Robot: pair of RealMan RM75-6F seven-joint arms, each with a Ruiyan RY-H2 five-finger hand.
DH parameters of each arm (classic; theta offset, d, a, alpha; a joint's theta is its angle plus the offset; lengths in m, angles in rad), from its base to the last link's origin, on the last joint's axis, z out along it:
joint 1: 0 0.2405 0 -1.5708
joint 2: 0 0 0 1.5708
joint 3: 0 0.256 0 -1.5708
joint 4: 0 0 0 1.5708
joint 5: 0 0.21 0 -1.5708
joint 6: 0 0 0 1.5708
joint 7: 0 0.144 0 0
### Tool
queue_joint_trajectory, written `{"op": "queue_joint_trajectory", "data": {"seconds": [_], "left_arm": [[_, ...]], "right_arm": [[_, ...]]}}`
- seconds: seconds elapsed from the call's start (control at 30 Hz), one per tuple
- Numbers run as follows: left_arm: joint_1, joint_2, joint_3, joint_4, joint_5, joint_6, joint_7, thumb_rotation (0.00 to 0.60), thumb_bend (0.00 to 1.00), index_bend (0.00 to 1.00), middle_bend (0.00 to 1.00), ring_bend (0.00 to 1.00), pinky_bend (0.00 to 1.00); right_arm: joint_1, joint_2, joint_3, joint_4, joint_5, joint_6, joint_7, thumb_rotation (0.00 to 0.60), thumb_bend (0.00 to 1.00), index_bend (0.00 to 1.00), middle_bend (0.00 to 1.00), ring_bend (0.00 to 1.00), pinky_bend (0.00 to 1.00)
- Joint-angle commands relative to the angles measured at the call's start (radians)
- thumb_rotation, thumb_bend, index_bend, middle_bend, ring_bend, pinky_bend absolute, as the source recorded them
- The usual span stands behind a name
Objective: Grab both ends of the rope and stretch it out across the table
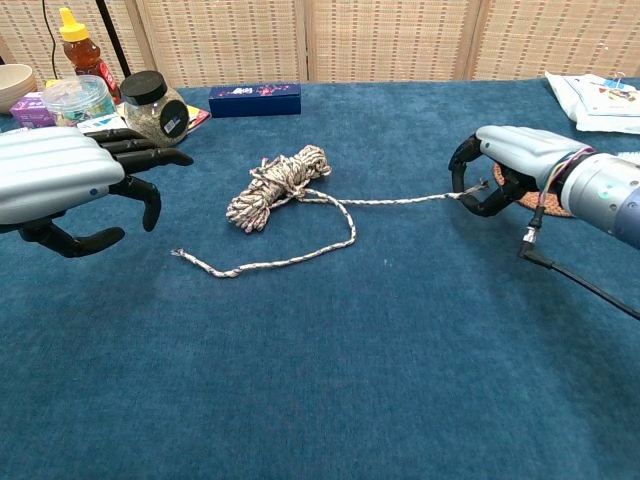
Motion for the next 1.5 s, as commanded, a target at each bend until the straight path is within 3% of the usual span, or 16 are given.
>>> {"op": "queue_joint_trajectory", "data": {"seconds": [0.03, 0.57, 1.5], "left_arm": [[-0.012, -0.020, 0.000, 0.018, -0.018, -0.013, 0.015, 0.600, 0.49, 0.42, 0.00, 0.00, 0.00], [-0.045, -0.180, -0.010, 0.144, -0.085, 0.014, -0.002, 0.600, 0.43, 0.44, 0.00, 0.00, 0.00], [-0.070, -0.270, 0.008, 0.200, -0.158, 0.031, -0.029, 0.600, 0.35, 0.40, 0.00, 0.00, 0.00]], "right_arm": [[0.001, -0.002, 0.001, 0.005, 0.000, -0.003, 0.002, 0.600, 0.52, 0.56, 0.23, 0.00, 0.00], [0.000, -0.004, 0.008, 0.022, 0.000, -0.015, 0.013, 0.600, 0.52, 0.56, 0.23, 0.00, 0.00], [-0.009, 0.001, 0.011, 0.024, 0.001, -0.018, 0.019, 0.600, 0.52, 0.56, 0.23, 0.00, 0.00]]}}
